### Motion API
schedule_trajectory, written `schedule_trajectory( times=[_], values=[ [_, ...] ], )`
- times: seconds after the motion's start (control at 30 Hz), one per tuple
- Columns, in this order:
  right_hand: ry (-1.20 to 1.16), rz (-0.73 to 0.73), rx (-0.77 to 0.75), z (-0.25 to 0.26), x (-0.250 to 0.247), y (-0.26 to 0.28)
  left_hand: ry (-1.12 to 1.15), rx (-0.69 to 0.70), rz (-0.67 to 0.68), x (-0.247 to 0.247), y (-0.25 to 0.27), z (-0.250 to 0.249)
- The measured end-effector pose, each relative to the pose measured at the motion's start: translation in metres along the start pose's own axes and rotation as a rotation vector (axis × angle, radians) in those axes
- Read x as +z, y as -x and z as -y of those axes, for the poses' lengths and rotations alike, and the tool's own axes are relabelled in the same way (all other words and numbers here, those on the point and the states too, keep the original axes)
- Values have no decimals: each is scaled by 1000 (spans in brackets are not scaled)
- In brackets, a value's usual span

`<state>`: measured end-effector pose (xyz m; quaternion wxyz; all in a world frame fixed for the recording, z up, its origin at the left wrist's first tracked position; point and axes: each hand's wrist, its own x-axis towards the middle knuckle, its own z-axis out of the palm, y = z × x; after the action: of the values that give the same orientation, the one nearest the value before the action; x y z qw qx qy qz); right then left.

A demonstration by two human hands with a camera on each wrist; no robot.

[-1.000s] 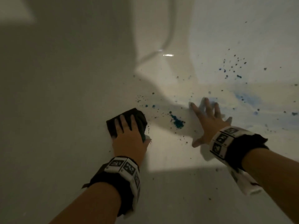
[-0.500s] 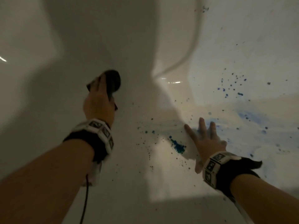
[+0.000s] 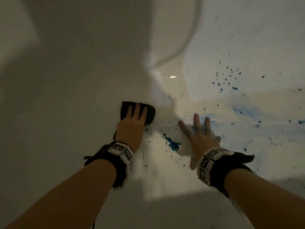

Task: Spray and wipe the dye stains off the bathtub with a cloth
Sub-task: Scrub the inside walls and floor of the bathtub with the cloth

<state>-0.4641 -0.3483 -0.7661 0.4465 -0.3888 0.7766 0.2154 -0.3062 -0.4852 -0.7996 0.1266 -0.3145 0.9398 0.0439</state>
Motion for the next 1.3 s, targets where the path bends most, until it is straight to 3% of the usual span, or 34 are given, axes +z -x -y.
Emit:
schedule_trajectory(
  times=[0.07,0.2,0.27,0.37,0.43,0.47,0.6,0.7,0.77,0.83,0.93,1.0,1.07,1.1,1.17,1.23,1.3],
  values=[
    [21,0,-5,-1,-1,5,-33,112,16,2,26,-14],
    [70,-11,7,0,6,7,52,270,179,-1,66,-39],
    [84,-19,3,-2,9,6,200,294,89,-12,75,-28],
    [93,-31,-6,-5,11,4,473,42,-85,-39,54,9],
    [89,-31,-9,-4,11,3,370,-196,-217,-52,22,44],
    [86,-29,-10,-4,10,4,290,-286,-217,-54,6,63],
    [73,-27,-29,-4,8,4,226,-588,114,-27,-9,93],
    [64,-35,-35,-6,9,0,209,-669,143,8,30,52],
    [67,-34,-41,-8,8,-1,167,-639,86,19,55,14],
    [73,-25,-39,-8,8,0,113,-514,81,21,76,-24],
    [83,-33,-36,-6,9,0,75,-249,218,16,103,-76],
    [98,-59,-30,-6,10,0,140,-64,292,9,115,-107],
    [111,-90,-21,-6,11,0,267,15,210,0,118,-115],
    [118,-97,-24,-6,11,-1,367,-3,160,-8,120,-109],
    [133,-90,-38,-5,11,0,588,-233,57,-19,120,-78],
    [132,-83,-42,-7,11,0,578,-427,47,-23,124,-35],
    [106,-78,-40,-8,12,-2,378,-621,56,-14,133,9]
  ],
)
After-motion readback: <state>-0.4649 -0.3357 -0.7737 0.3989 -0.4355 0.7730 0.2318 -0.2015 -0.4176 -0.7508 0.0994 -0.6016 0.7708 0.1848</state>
